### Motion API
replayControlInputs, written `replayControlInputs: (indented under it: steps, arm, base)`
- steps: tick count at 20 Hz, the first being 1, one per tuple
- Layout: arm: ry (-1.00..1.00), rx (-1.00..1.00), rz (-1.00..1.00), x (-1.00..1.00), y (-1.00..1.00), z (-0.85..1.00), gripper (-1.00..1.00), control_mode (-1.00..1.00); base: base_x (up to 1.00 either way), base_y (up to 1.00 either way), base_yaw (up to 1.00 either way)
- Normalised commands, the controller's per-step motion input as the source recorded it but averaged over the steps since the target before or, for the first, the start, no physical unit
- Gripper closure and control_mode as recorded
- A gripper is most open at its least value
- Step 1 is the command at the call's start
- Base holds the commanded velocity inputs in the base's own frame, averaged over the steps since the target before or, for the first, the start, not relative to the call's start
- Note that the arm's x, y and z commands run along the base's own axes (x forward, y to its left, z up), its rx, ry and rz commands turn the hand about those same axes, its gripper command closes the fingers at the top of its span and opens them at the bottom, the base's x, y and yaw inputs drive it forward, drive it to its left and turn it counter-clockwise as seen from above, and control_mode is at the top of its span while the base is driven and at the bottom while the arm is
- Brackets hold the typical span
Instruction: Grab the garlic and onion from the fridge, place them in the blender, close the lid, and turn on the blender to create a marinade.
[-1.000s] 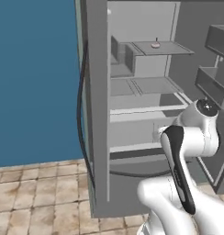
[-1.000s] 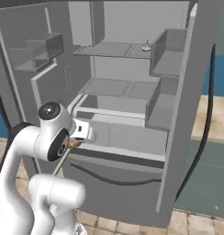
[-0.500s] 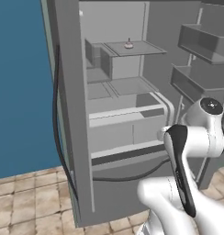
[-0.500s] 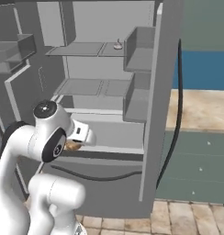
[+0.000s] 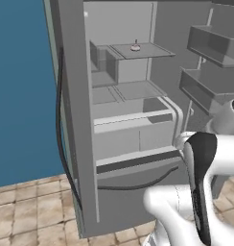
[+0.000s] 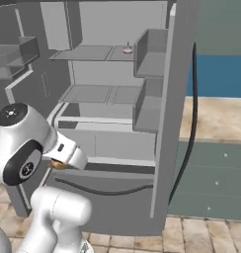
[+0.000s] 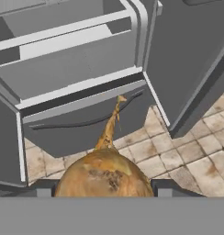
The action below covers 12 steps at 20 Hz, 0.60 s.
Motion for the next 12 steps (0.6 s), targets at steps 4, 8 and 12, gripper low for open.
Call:
replayControlInputs:
  steps: [4,8,12]
  arm:
    - [-0.19,0.00,0.00,-1.00,0.11,-0.11,1.00,-1.00]
    - [-0.04,0.00,0.00,-0.25,0.00,0.03,1.00,1.00]
    - [0.00,0.00,0.00,0.00,0.00,0.00,1.00,1.00]
  base:
    - [0.00,0.00,0.00]
    - [-0.59,0.01,-0.12]
    - [-0.72,0.09,-0.55]
